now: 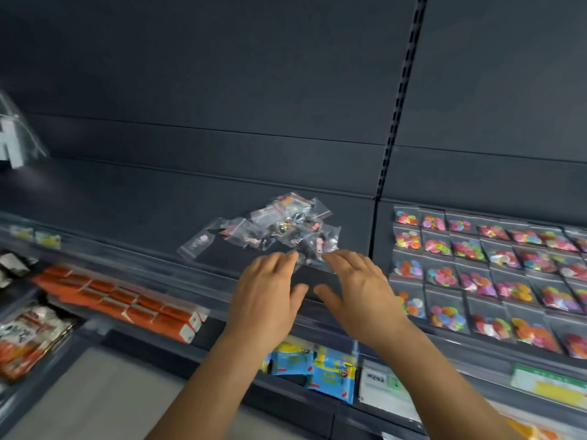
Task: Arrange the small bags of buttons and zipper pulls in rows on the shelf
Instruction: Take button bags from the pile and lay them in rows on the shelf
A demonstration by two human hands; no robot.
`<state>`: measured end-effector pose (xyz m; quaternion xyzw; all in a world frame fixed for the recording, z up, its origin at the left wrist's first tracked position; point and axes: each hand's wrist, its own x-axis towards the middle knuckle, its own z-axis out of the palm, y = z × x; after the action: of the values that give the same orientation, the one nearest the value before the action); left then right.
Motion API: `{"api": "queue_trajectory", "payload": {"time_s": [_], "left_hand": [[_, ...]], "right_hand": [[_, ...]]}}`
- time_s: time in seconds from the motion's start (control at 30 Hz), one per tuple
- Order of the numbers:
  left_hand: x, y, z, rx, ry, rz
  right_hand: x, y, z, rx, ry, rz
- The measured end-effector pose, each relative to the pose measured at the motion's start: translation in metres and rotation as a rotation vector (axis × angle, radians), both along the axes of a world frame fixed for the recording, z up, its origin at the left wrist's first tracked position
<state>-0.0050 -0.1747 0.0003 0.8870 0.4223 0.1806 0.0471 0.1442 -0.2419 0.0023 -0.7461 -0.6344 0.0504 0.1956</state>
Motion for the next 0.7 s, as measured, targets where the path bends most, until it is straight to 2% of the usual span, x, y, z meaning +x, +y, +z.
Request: {"api": "queue_trajectory", "payload": {"time_s": [0.2,0.47,0.63,0.7], "left_hand": [[-0.021,0.046,-0.003,-0.041,-0.022,0.021],[0.001,0.123,-0.012,-0.063,0.034,0.017],[0.019,0.160,-0.022,-0.112,0.151,-0.053],[0.020,0.163,-0.026,-0.092,0.130,-0.104]], "right_hand": [[-0.012,0.044,0.004,-0.020,0.001,0.007],[0.008,0.124,0.002,-0.049,-0.002,0.037],[0.029,0.170,-0.006,-0.186,-0.020,0.076],[0.039,0.179,-0.010,-0.227,-0.039,0.129]]}}
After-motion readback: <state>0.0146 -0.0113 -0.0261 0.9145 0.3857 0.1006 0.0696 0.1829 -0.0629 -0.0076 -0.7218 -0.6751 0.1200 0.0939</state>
